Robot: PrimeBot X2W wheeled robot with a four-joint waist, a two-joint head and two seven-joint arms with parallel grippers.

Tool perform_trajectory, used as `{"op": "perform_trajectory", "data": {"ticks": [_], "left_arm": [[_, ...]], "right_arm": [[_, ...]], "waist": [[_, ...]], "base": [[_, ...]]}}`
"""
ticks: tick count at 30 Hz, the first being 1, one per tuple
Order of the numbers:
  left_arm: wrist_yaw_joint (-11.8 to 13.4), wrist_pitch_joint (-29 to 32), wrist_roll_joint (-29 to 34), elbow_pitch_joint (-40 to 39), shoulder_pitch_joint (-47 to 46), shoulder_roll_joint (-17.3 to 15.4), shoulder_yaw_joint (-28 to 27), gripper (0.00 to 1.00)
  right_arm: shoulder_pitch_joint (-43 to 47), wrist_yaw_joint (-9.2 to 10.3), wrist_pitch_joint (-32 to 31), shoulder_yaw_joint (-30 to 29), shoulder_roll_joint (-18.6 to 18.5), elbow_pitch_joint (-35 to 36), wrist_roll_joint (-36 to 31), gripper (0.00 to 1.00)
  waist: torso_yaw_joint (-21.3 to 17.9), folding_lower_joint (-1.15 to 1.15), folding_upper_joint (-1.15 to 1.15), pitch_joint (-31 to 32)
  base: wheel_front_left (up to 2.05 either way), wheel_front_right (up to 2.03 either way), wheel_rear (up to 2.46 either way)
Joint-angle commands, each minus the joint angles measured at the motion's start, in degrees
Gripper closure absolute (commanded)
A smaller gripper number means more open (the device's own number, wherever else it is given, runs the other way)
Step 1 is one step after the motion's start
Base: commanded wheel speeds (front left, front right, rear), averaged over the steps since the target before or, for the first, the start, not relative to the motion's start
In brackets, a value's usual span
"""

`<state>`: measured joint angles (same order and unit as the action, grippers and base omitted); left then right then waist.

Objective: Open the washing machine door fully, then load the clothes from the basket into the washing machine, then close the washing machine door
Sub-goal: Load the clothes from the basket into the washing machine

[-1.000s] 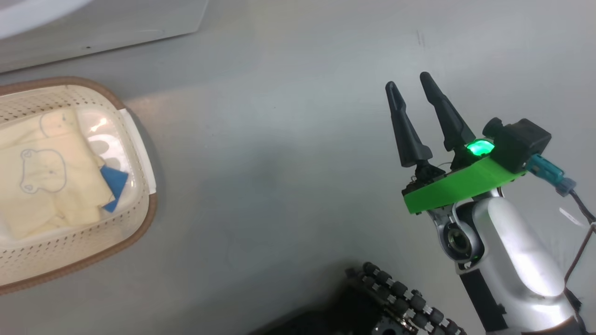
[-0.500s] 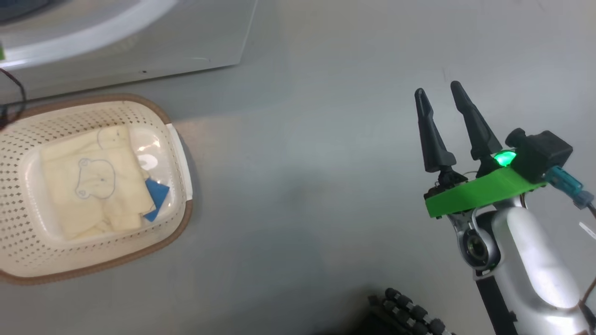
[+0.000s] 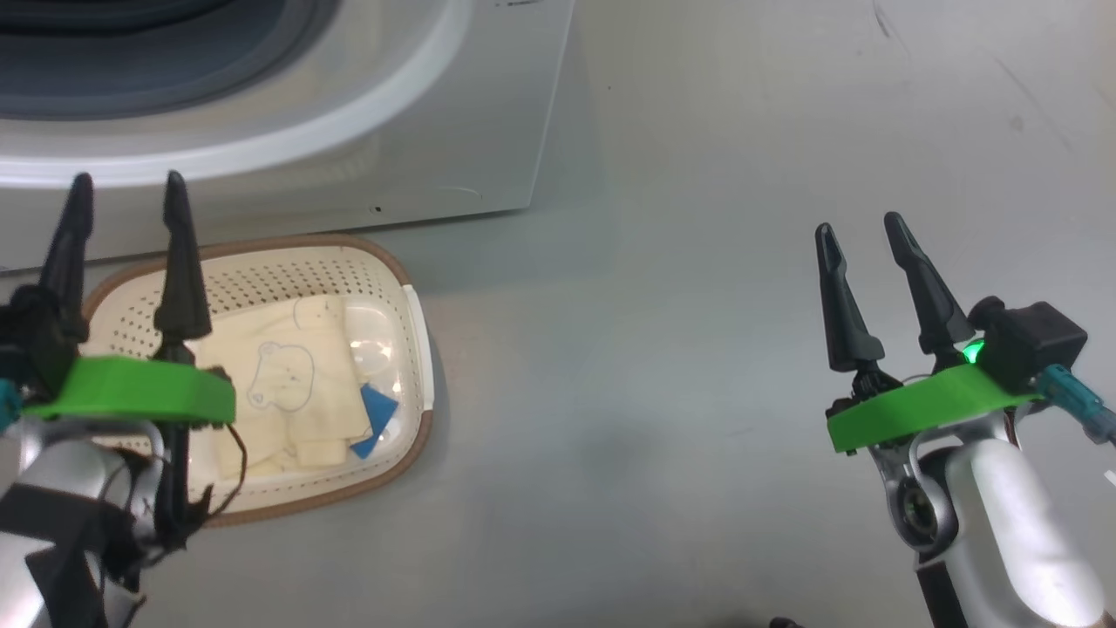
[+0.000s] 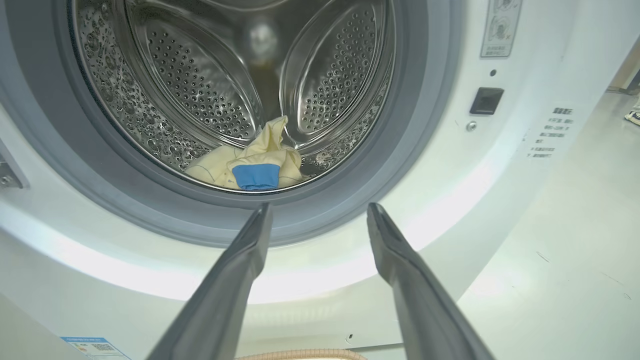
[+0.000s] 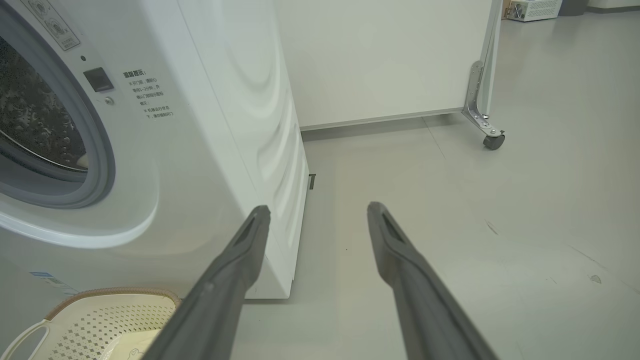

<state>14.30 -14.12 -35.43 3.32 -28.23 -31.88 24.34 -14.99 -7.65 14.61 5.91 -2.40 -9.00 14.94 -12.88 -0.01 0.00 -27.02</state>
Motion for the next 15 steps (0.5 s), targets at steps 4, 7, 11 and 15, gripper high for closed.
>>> {"op": "perform_trajectory", "data": {"ticks": [4, 7, 11, 15], "left_arm": [[16.2, -0.7, 2.1, -6.5, 6.7, 0.6, -1.5, 0.0], [16.5, -0.8, 2.3, -7.7, 9.2, 2.1, -1.1, 0.0], [15.5, -0.8, 3.3, -9.5, 13.2, 5.3, -0.8, 0.0], [13.9, -0.9, 5.4, -9.5, 16.8, 7.5, -1.5, 0.0]], "right_arm": [[3.1, 0.16, -1.2, -0.3, -0.5, 2.2, -2.2, 0.0], [4.0, 0.16, -2.0, -0.5, -0.5, 2.8, -2.9, 0.0], [6.0, 0.16, -3.5, -0.8, -0.5, 3.9, -4.0, 0.0], [8.0, 0.16, -4.8, -1.2, -0.5, 5.1, -4.7, 0.0]], "waist": [[4.5, 0.01, 0.0, 5.4], [5.4, 0.01, 0.0, 6.7], [7.1, 0.01, 0.0, 9.7], [8.3, 0.01, 0.0, 12.8]], "base": [[0.0, 0.0, 0.0], [0.0, 0.0, 0.0], [0.0, 0.0, 0.0], [0.0, 0.0, 0.0]]}}
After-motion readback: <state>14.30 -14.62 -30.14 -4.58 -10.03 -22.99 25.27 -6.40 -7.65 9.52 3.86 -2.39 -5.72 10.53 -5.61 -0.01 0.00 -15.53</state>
